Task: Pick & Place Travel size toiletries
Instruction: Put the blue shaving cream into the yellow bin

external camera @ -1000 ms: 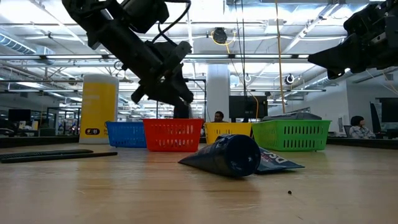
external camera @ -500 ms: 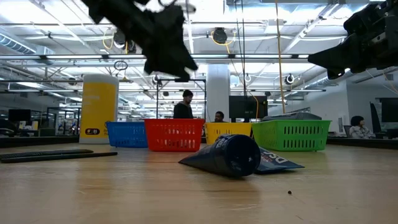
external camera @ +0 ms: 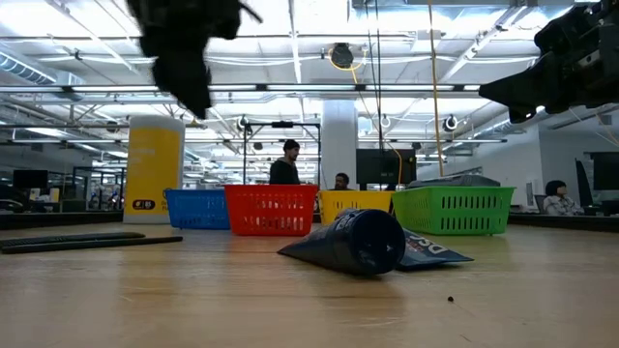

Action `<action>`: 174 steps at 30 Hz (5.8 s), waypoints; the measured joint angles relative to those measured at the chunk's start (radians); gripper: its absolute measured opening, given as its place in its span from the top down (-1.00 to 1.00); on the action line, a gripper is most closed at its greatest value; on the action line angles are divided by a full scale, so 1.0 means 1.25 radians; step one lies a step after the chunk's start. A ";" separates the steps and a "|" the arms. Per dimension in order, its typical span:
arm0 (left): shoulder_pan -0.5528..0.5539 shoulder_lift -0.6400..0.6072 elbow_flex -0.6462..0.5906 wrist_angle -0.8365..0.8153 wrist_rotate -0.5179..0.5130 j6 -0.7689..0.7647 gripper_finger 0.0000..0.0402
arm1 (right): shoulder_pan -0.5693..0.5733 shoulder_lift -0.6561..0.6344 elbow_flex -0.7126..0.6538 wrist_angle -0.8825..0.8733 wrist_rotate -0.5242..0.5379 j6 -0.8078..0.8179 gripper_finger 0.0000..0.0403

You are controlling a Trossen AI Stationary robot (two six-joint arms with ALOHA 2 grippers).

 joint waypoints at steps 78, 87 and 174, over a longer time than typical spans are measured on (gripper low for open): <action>-0.160 0.384 0.066 0.448 0.115 0.861 0.20 | 0.000 0.000 0.000 0.073 0.004 0.417 0.98; -0.179 0.396 0.067 0.659 0.103 1.033 0.47 | 0.000 0.000 -0.001 0.082 0.004 0.402 0.98; -0.183 0.065 -0.373 1.112 -0.053 0.610 0.95 | 0.316 1.530 0.846 -0.042 0.023 0.173 0.98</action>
